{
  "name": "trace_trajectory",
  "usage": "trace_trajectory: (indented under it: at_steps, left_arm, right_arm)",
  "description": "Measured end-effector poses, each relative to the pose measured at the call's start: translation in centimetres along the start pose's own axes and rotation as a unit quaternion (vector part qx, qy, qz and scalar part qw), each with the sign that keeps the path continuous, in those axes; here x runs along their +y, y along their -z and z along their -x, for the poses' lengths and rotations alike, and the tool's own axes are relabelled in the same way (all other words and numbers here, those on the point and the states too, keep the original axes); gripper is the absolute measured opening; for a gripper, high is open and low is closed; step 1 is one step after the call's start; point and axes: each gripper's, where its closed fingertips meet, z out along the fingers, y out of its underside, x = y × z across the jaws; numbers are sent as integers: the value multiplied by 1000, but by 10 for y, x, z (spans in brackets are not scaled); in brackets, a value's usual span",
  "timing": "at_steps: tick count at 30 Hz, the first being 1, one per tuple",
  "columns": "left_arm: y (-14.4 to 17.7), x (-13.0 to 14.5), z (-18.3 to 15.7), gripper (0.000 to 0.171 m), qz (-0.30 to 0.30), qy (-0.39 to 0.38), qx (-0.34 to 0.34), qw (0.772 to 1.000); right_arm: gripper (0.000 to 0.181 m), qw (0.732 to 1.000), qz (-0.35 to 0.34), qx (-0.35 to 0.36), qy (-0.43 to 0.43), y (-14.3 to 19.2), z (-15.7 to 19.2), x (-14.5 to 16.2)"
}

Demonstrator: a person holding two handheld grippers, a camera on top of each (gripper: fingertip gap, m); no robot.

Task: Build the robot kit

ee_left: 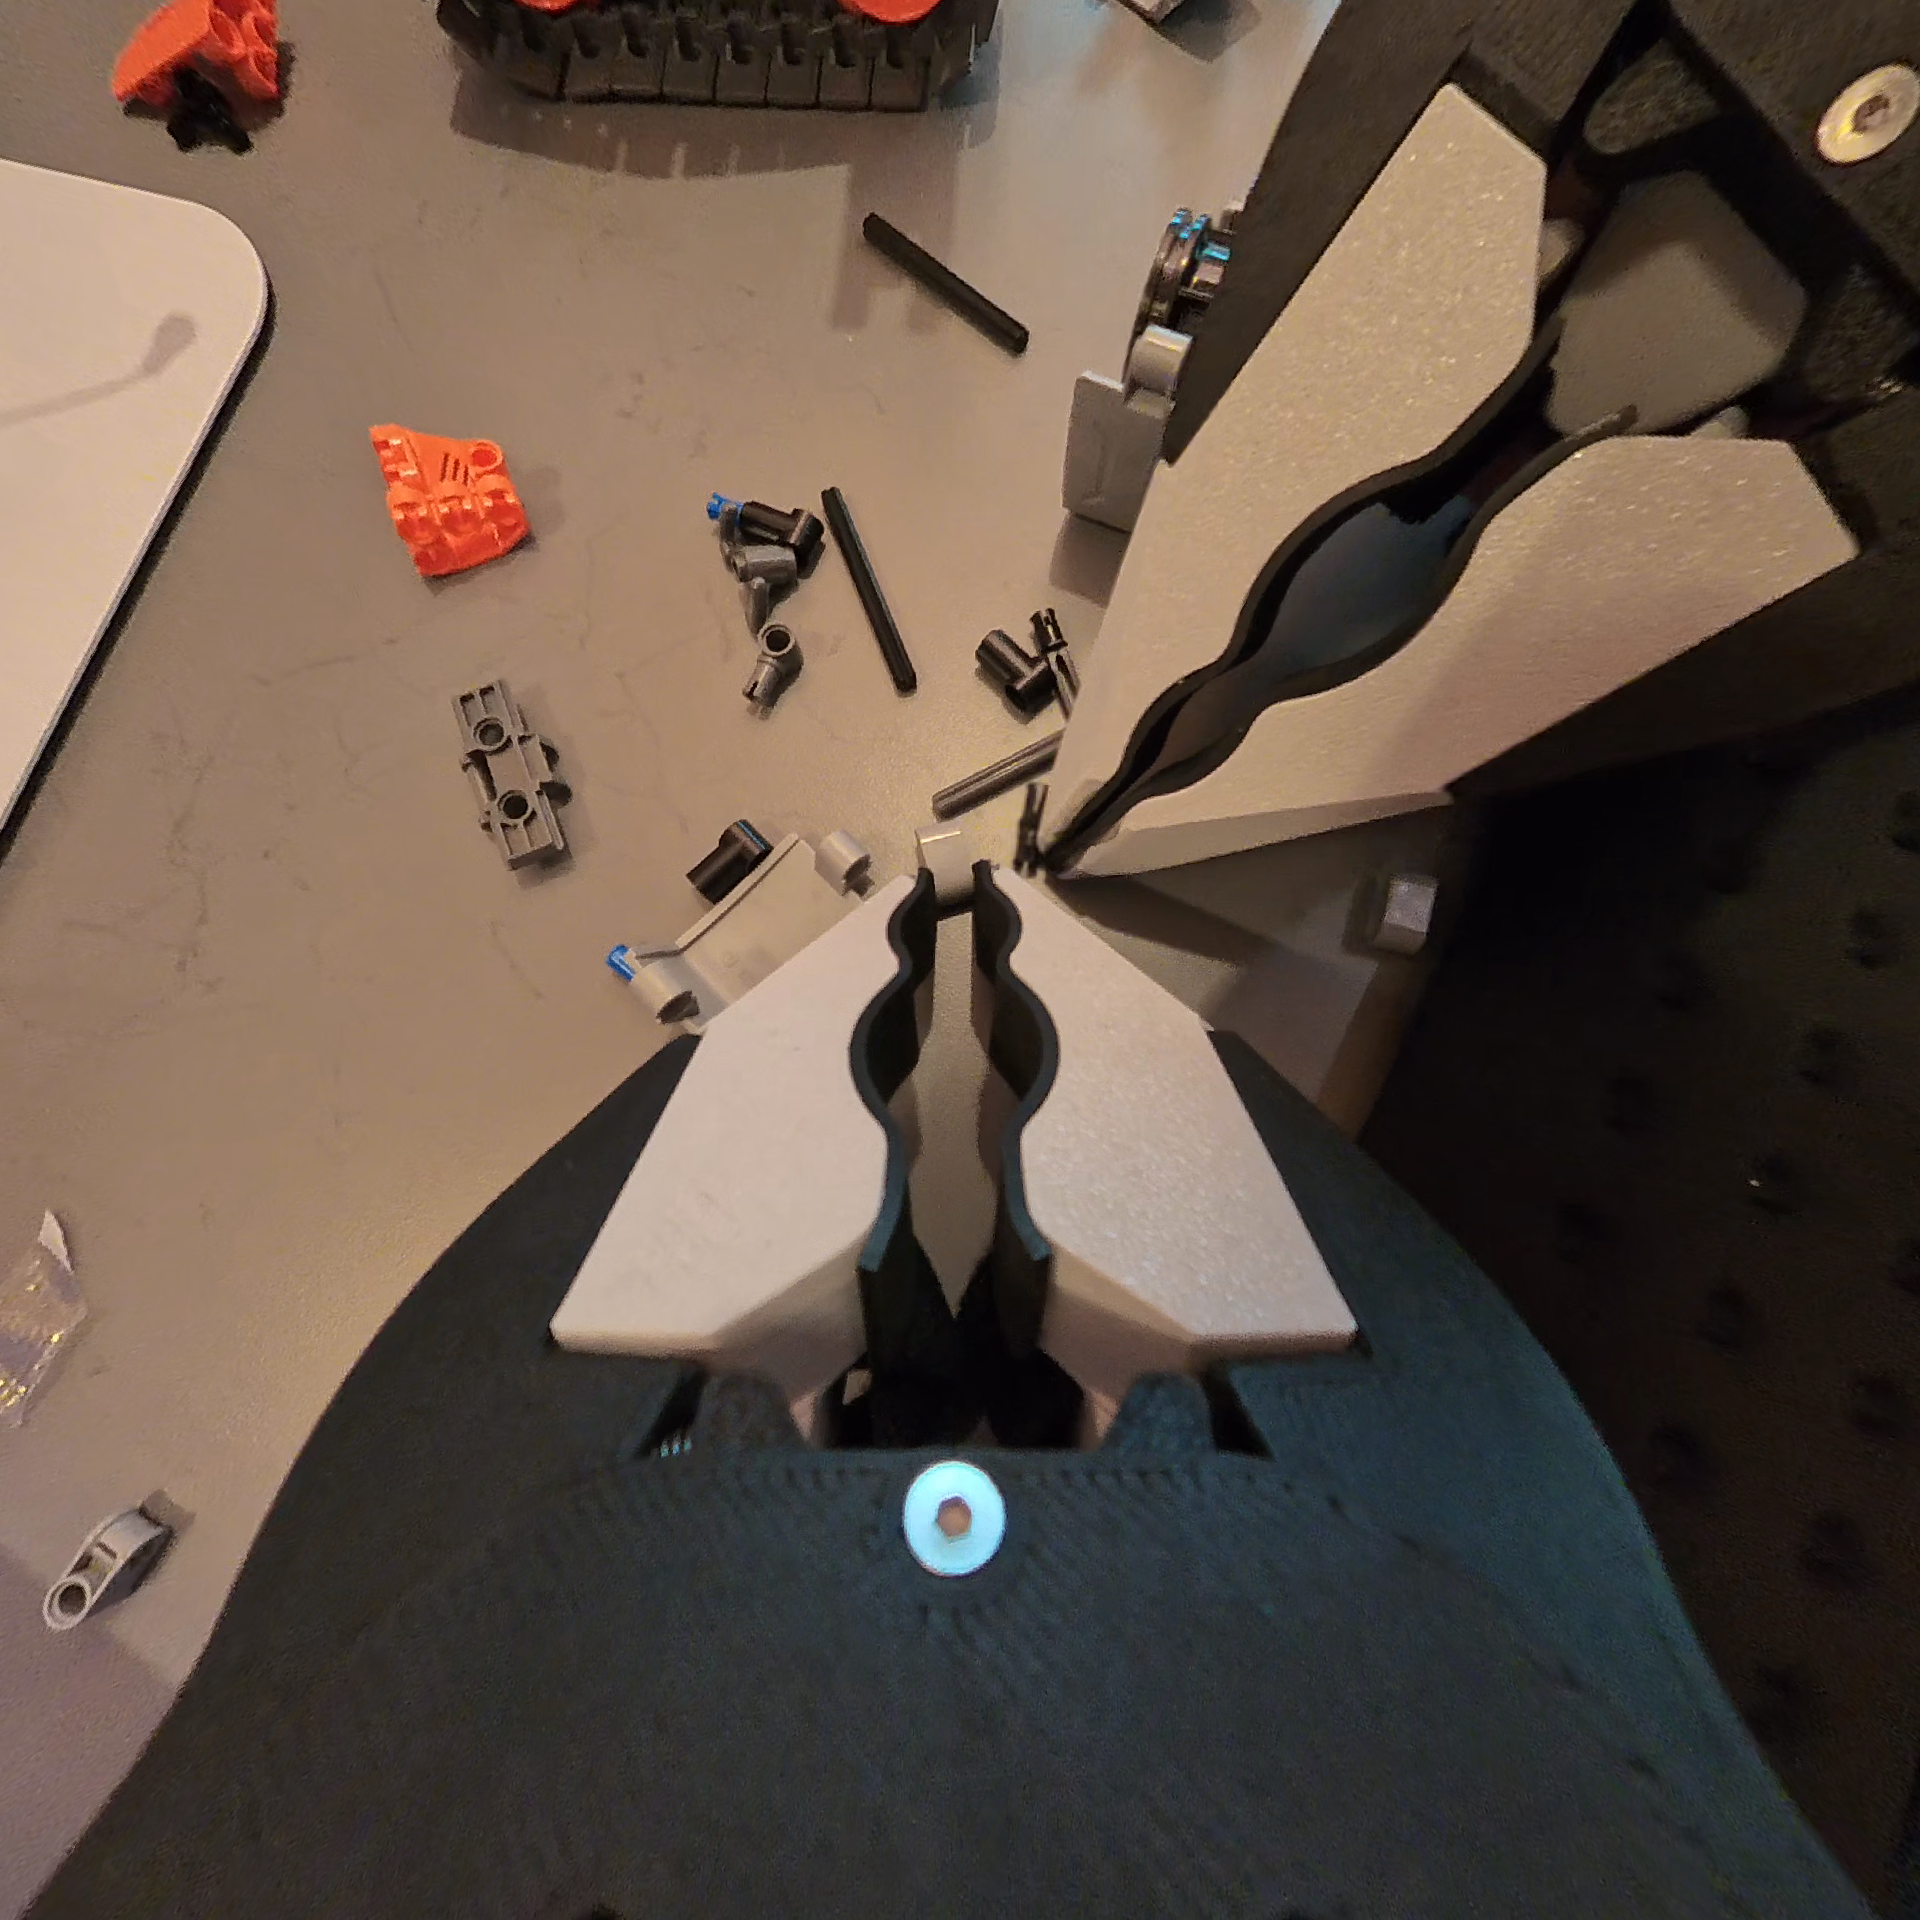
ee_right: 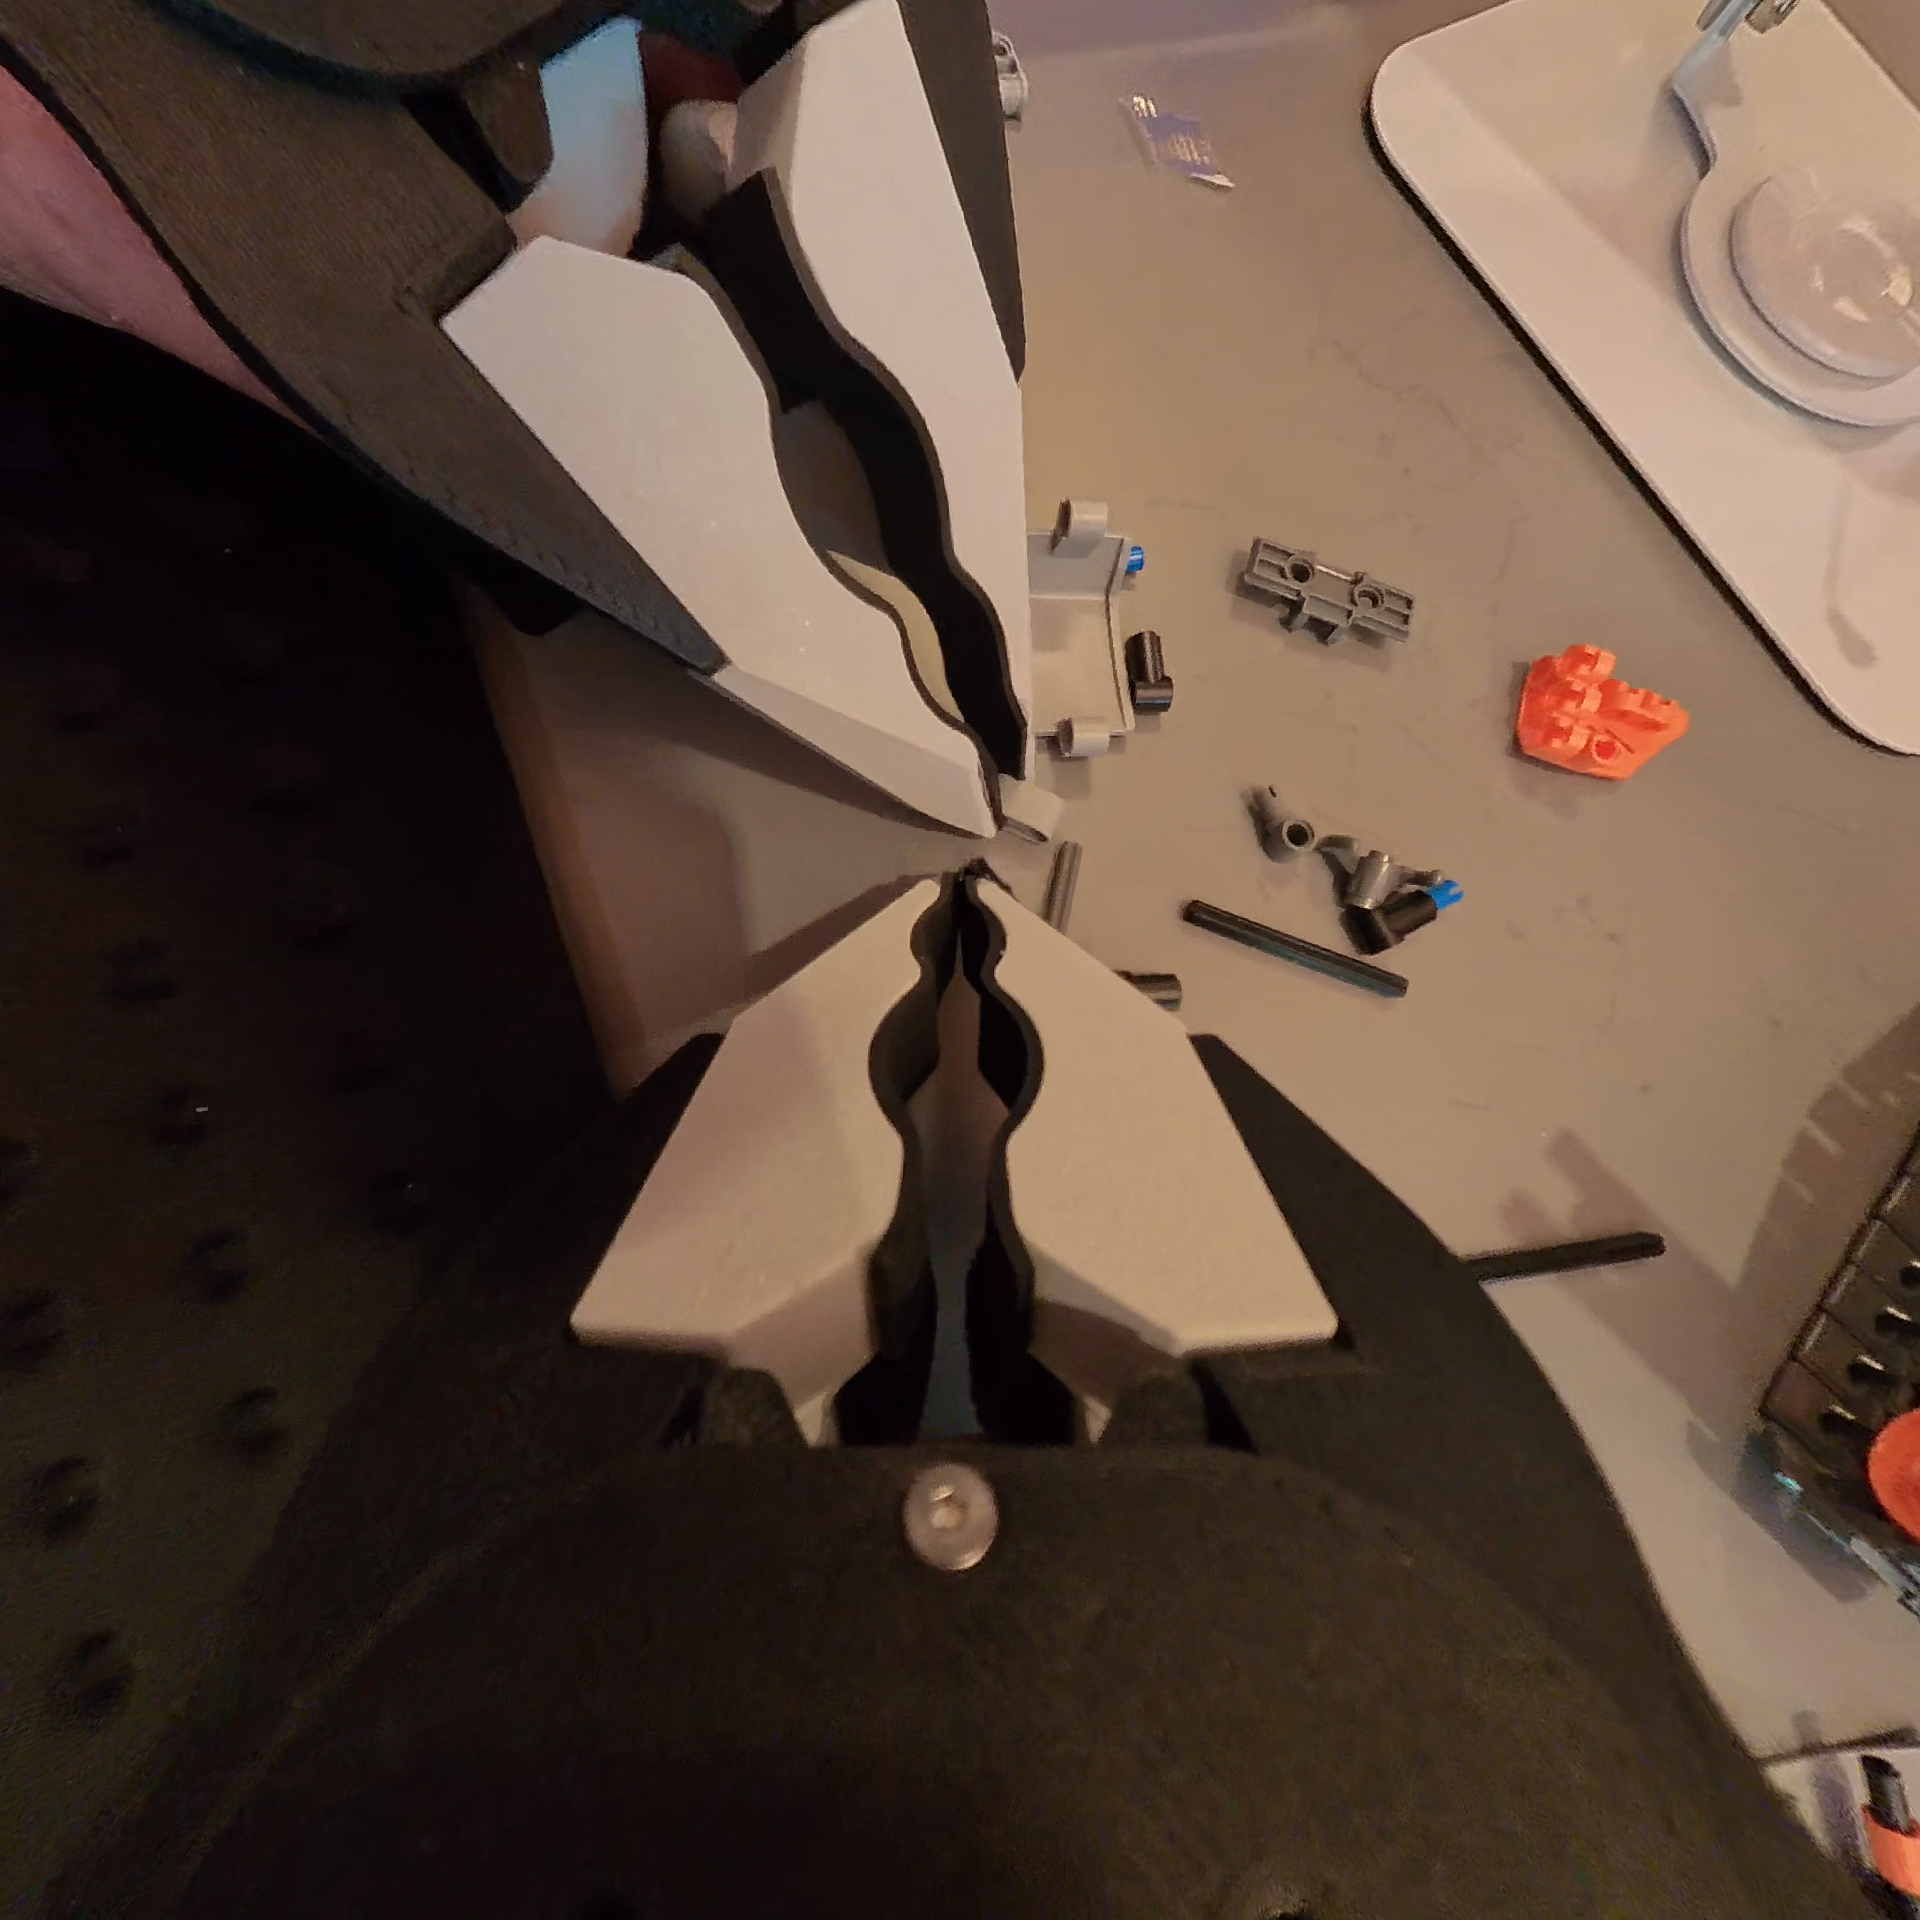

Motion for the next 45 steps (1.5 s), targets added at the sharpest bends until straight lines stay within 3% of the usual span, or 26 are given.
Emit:
trace_trajectory:
  at_steps: [8, 16, 25, 45]
  left_arm:
    - [0, 0, -1, 5, 3, 3, 6, 1000]
    - [4, 3, -3, 5, 12, 2, 16, 1000]
    - [8, 8, -1, 5, 12, 8, 22, 1000]
    - [6, 6, -1, 5, 9, 37, 33, 999]
  right_arm:
    - [6, 1000, -1, -2, -4, 11, -3, 4]
    - [16, 997, 18, -29, 62, 4, -6, 1]
    - [3, 996, 32, -66, 57, -1, -3, 1]
    - [0, 1000, 1, 12, -23, -6, -6, -4]
